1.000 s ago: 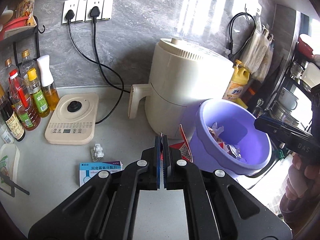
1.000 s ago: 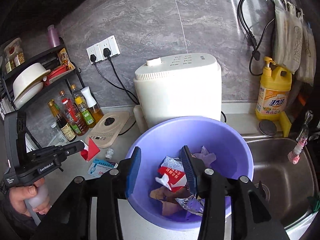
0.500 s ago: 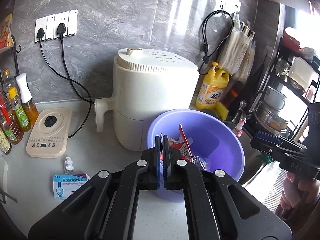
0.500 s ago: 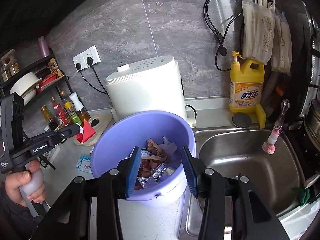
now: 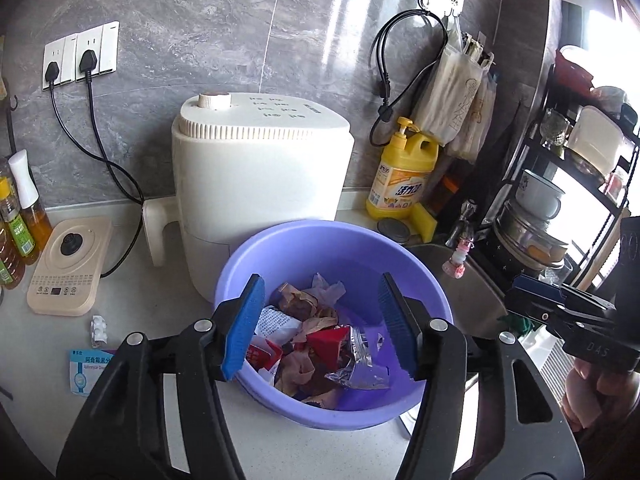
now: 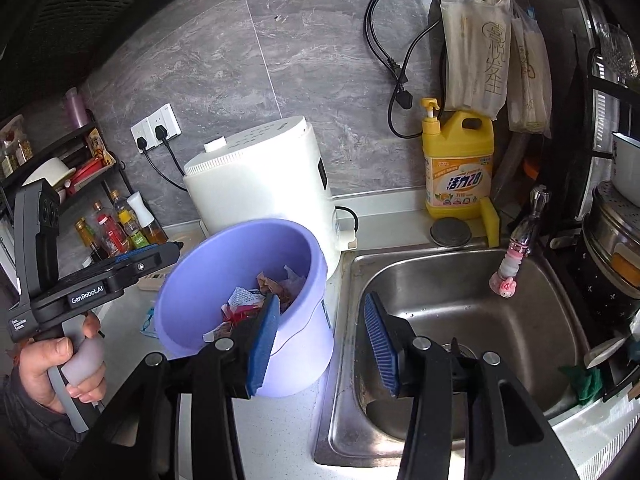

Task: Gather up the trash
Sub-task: 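Carry the carton scraps to the lilac bucket and open the right tool, then move both tools back to the medicine box and blister pack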

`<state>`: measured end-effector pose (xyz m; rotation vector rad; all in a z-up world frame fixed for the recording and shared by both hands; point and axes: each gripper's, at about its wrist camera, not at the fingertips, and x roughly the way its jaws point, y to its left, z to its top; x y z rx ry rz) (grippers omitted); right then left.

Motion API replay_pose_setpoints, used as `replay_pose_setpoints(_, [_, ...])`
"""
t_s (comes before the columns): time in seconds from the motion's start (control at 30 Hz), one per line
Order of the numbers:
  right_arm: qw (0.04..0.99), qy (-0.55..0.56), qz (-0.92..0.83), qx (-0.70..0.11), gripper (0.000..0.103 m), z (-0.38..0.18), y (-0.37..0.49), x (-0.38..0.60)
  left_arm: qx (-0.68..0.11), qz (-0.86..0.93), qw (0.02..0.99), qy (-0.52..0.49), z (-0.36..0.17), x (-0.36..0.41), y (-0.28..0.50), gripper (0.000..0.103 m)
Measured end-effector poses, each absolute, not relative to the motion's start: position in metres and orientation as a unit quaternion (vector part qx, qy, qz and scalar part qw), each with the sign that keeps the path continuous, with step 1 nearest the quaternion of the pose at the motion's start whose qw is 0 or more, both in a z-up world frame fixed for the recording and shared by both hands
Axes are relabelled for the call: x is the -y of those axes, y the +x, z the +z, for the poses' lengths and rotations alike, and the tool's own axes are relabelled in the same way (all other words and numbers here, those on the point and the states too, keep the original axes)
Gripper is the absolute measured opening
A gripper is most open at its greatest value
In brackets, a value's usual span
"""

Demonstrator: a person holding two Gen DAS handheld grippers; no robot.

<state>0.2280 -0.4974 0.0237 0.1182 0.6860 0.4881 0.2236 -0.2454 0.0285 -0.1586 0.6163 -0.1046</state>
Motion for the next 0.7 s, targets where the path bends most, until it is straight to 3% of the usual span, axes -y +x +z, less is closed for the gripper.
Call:
replay_pose_setpoints(0.2, [0.901,0.053,0.271,-0.333,0.045,0.024,0.229,0.464,-0.302,-0.011,0.949,-0.086,0.03,0.209,0.202,0.085])
replay_pose_setpoints(0.3, [0.896,0.049,0.29,-0.332,0.049,0.025,0.227,0.442,-0.306,0.014,0.948,-0.089,0.028,0.188,0.191,0.09])
replay_pose_setpoints(0.7, [0.882,0.035,0.334,-0.329,0.075,0.029,0.214,0.361,-0.322,0.074,0.937,-0.109,0.012,0.107,0.155,0.093])
